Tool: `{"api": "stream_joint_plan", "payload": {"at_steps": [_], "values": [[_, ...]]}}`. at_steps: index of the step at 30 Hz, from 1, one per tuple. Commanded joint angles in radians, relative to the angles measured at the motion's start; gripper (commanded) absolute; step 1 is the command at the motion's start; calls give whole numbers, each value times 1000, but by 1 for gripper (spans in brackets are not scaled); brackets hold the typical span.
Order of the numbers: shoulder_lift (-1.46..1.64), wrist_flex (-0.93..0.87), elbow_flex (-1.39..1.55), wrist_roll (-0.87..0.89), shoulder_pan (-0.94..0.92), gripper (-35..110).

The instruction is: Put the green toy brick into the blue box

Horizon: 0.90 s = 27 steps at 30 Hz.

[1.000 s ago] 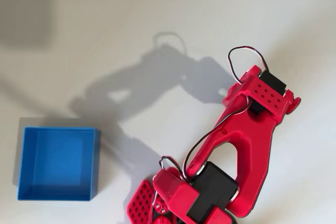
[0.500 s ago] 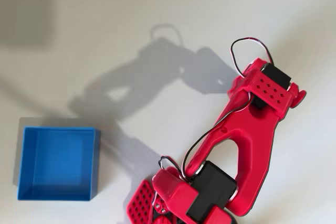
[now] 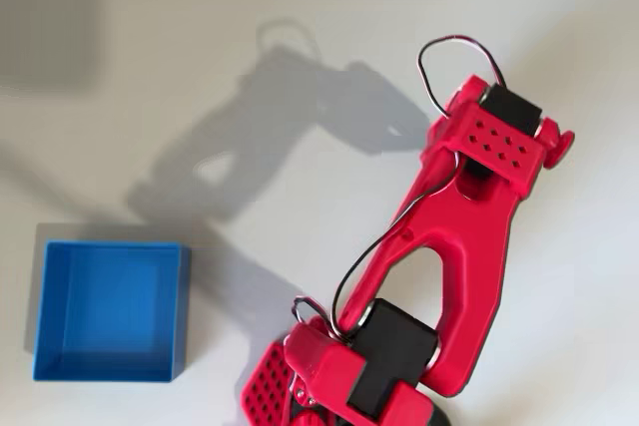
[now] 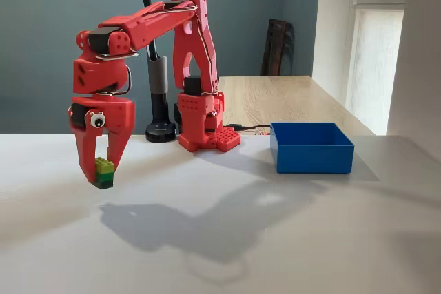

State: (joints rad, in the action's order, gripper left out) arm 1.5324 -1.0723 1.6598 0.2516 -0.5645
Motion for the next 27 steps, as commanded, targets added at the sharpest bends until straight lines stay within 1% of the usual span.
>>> {"api": "stream_joint_plan", "payload": {"at_steps": [1,7,13,20,27], "values": [[67,-94,-161,-8,83,0],[192,-92,-133,-112,272,0],[291,-92,-41,-153,465,0],[321,-92,17,-224,664,0],[311,-92,38,-270,945,0]]}}
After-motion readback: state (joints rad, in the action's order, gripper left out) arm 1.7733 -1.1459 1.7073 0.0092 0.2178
